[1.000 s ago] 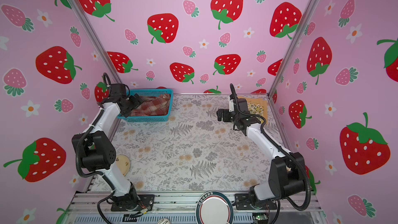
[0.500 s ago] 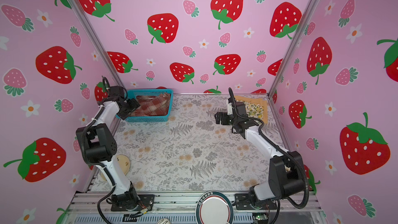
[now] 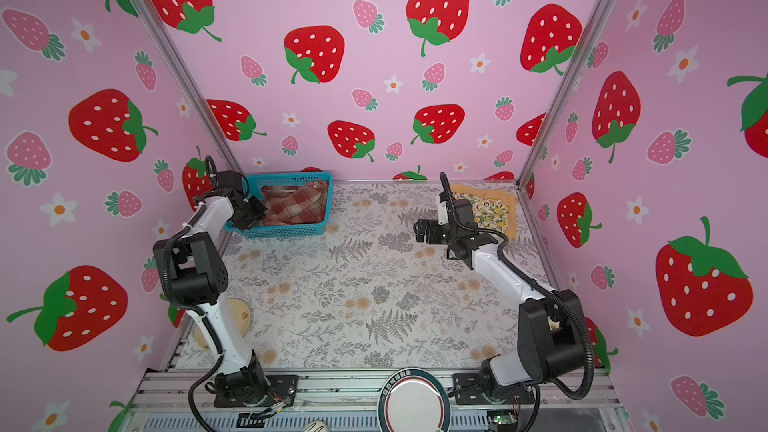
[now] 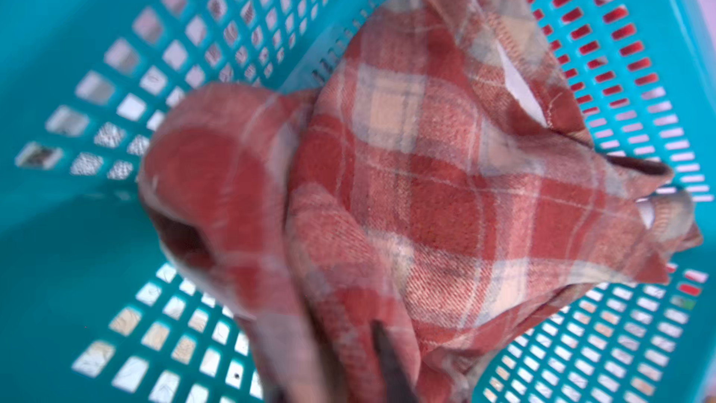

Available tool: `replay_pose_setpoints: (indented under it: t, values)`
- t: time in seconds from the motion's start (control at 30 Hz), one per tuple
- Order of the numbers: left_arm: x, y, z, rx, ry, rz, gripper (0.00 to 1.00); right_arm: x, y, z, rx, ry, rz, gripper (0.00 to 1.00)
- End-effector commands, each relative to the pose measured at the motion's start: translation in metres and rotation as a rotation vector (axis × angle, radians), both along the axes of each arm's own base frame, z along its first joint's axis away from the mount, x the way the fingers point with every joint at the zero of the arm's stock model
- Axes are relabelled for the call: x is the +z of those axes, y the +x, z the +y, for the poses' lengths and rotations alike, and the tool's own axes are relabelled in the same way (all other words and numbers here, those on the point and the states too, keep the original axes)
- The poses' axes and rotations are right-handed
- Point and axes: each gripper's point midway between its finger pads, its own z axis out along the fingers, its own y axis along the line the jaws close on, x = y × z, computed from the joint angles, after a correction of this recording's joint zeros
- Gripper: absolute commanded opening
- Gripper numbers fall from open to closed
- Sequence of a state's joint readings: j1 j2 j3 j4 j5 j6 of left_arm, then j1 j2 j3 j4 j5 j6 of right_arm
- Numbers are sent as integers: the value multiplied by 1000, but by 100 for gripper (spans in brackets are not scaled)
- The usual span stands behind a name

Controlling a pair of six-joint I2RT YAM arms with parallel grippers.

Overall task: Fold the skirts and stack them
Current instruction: 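Grasp the red plaid skirt in the teal basket with the left gripper, then lift the plaid skirt out of the basket and carry it toward the table center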

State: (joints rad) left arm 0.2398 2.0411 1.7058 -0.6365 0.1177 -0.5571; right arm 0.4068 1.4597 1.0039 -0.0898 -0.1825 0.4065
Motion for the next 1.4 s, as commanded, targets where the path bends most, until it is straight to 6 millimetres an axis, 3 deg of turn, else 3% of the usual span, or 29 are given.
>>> replay_pose_setpoints:
  t: [0.0,0.13,0.33,0.5,0.7,0.9,1.13,1.23,1.37]
  values:
    - [31,6,-10,-33,-49,-67,0,-3,-2,6,13,17,5,100]
    - [74,10,-31,-61,-142,-192,0,1,-1,4,6,12,-12,100]
    - [177,4,-77,-152,-224,-434,0,10,6,3,-4,-9,-30,100]
    - [244,-19,-128,-273,-273,-571,0,24,10,-3,-36,-20,-61,100]
    - [294,-59,-187,-398,-335,-676,0,51,12,-16,-92,-37,-135,100]
    - [312,-99,-251,-541,-370,-718,0,79,9,-33,-147,-36,-207,100]
    - [308,-130,-319,-684,-417,-715,0,91,6,-54,-197,-34,-238,100]
    - [296,-137,-341,-730,-379,-696,0,88,3,-59,-203,-35,-229,100]
    - [260,-145,-371,-790,-369,-630,0,79,0,-64,-204,-45,-216,100]
